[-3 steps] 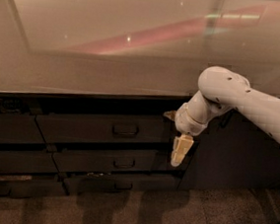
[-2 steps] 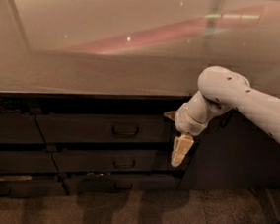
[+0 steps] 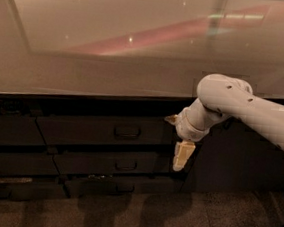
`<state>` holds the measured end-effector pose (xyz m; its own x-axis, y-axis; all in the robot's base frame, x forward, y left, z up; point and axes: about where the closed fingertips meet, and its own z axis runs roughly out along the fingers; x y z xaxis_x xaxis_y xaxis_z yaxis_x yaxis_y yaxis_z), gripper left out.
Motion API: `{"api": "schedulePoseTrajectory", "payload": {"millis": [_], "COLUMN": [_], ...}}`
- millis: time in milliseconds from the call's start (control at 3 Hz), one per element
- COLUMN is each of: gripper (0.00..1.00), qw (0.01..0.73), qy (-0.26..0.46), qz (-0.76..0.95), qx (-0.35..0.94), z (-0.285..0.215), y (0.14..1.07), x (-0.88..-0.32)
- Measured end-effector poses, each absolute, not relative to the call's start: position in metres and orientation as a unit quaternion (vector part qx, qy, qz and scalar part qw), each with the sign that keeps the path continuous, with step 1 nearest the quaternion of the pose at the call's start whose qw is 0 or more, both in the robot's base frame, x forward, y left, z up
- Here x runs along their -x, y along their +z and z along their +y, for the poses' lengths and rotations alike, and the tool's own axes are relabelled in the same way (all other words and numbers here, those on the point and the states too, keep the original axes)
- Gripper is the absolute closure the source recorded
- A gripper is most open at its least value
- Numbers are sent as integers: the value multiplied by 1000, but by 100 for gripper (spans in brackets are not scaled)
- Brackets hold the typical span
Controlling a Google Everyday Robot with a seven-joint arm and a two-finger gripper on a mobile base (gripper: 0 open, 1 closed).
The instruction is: Open top drawer
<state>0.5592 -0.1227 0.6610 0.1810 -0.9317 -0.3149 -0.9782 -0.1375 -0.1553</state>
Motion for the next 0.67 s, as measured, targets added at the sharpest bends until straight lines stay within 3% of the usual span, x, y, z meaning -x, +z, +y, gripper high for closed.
{"api": "schedulePoseTrajectory", "payload": {"millis": [667], "gripper": [0], "qw": [188], "qy": [52], "qz": [662], "qx": [723], "z": [-151], "y": [694], "x": [-579]}}
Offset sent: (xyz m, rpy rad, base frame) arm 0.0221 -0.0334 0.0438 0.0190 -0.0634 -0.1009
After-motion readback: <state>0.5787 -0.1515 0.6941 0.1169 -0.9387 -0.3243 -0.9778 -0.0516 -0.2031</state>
